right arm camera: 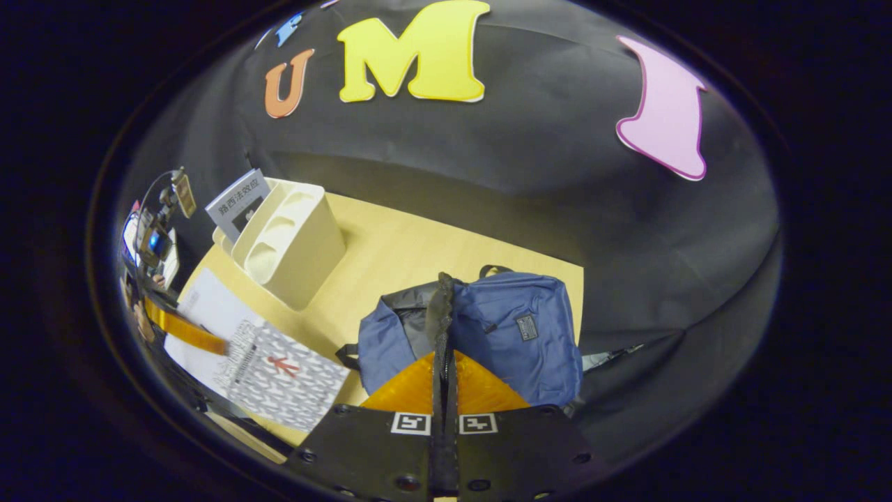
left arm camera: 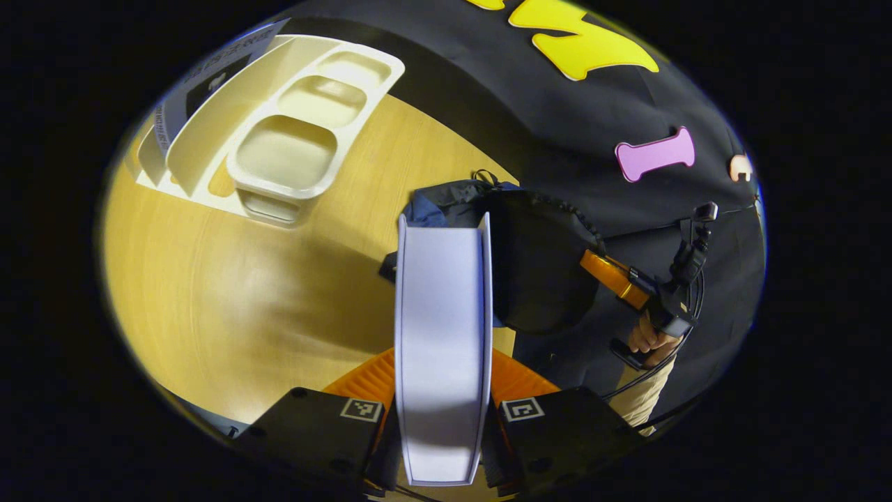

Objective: Open the schoolbag, grab two books from the bookshelf and put them into the schoolbag.

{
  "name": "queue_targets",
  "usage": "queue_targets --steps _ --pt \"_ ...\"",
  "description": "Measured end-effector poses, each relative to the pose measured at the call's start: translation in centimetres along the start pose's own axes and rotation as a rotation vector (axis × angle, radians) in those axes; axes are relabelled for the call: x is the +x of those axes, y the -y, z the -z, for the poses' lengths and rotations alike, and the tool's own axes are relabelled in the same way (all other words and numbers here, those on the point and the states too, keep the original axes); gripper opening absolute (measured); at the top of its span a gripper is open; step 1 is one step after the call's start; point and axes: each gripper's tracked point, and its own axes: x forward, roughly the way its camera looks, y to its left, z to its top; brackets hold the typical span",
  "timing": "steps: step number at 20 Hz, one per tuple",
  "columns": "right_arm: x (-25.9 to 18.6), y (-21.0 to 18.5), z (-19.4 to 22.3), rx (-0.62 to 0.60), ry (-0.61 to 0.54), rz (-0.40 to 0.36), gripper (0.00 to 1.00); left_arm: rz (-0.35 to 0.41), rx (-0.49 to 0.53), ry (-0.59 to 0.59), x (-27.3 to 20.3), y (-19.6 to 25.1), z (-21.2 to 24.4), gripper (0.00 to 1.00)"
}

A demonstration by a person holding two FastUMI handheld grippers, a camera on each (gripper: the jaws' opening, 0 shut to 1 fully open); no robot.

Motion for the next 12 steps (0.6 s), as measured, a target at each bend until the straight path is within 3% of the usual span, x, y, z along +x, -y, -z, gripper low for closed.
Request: queue_targets --steps 6,12 --pt "-0.2 1.3 -0.8 0.028 0.028 0.021 0.0 0.111 0.016 0.057 6.3 3.2 -1.7 0.48" --pt "-0.3 1.5 -2.7 0.051 0.057 0.026 0.0 0.28 -0.148 0.156 12.6 4.1 -3.5 0.48"
